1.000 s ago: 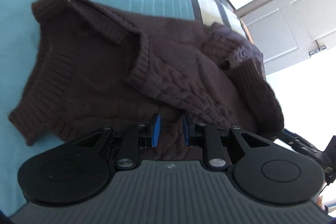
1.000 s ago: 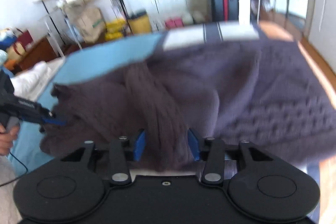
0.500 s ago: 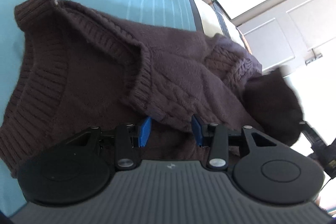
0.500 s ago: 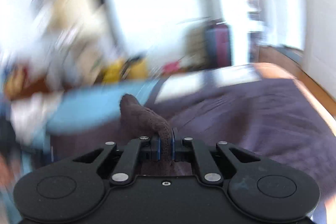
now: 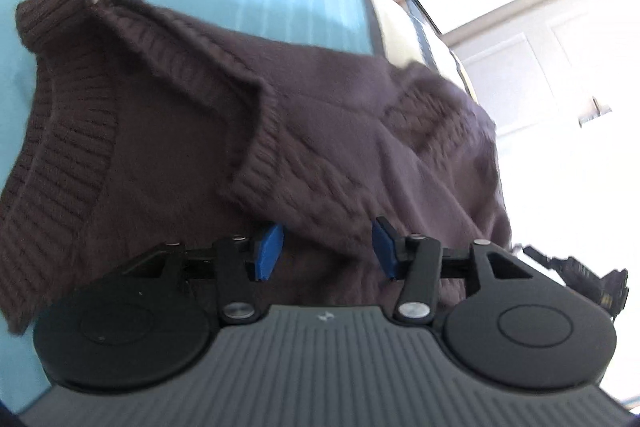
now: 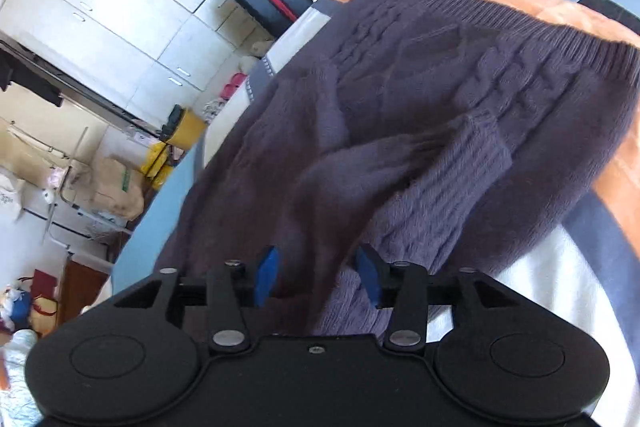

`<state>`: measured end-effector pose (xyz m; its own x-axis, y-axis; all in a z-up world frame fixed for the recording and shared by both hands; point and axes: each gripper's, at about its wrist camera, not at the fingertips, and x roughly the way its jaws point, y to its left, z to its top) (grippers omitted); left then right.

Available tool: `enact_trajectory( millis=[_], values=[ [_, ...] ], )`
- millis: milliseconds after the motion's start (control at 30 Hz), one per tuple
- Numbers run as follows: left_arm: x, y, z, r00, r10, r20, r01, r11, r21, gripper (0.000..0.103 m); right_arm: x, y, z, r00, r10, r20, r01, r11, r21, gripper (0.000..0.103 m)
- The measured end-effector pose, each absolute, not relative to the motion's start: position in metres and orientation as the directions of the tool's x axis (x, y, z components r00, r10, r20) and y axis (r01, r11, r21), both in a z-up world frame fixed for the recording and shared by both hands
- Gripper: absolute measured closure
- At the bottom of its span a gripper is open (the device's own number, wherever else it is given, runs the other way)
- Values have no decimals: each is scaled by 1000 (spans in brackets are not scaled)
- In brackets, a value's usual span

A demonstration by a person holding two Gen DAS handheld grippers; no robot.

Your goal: Fold clothes

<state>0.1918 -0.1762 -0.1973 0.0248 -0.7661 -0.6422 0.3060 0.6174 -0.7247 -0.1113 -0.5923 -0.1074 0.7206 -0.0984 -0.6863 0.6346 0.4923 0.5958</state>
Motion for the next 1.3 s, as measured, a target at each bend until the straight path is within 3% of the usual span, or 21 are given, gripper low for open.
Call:
enact_trajectory(
  millis=[200, 400, 433, 500, 533, 567, 600, 633, 700, 833, 900, 967, 1033, 1100, 1167, 1300],
  values=[
    [197, -168, -199, -4, -800, -600, 256, 579, -774, 51, -148, -606, -114, 620, -166, -767, 750, 412, 517, 40],
    [196, -184, -205, 12, -829, -558, 242, 544, -803, 45, -156, -623, -171, 796, 14, -605, 604, 40, 796, 35],
    [196, -190, -208, 16, -830, -557, 236, 545, -805, 45, -155, -619, -182, 806, 26, -592, 592, -15, 806, 36],
    [197, -205, -215, 27, -823, -568, 245, 556, -794, 47, -152, -609, -187, 813, 12, -582, 583, -20, 813, 50],
    [195, -202, -211, 40, -822, -569, 261, 558, -788, 48, -149, -606, -179, 801, -6, -599, 599, 38, 800, 59],
    [193, -205, -207, 58, -812, -581, 291, 570, -768, 59, -144, -602, -167, 792, -22, -610, 607, 140, 782, 80],
    [192, -208, -203, 80, -799, -596, 321, 587, -743, 87, -136, -594, -152, 783, -49, -620, 610, 256, 750, 84],
    [191, -212, -196, 115, -773, -624, 355, 619, -701, 93, -128, -587, -136, 776, -77, -626, 606, 368, 706, 85],
    [191, -220, -182, 170, -765, -621, 406, 629, -663, 93, -112, -571, -112, 777, -126, -617, 573, 547, 611, 87],
    [203, -231, -153, 268, -769, -581, 480, 629, -611, 94, -72, -572, -101, 787, -154, -597, 530, 665, 527, 89],
    [221, -234, -138, 335, -771, -541, 476, 635, -609, 94, -61, -575, -89, 830, -196, -522, 482, 723, 495, 89],
    [239, -231, -119, 411, -786, -463, 472, 618, -629, 94, -69, -575, -70, 944, -196, -266, 314, 781, 540, 89],
    [247, -225, -99, 460, -781, -421, 502, 621, -602, 94, -77, -575, -63, 978, -166, -129, 211, 776, 594, 92],
    [247, -226, -101, 473, -771, -426, 508, 634, -583, 94, -78, -573, -69, 965, -194, -176, 261, 777, 573, 92],
    [248, -218, -125, 426, -764, -485, 458, 644, -612, 94, -78, -578, -92, 931, -221, -290, 356, 717, 598, 92],
    [245, -221, -194, 245, -675, -695, 328, 733, -596, 94, -73, -591, -148, 736, -170, -655, 635, 508, 582, 86]
  ],
)
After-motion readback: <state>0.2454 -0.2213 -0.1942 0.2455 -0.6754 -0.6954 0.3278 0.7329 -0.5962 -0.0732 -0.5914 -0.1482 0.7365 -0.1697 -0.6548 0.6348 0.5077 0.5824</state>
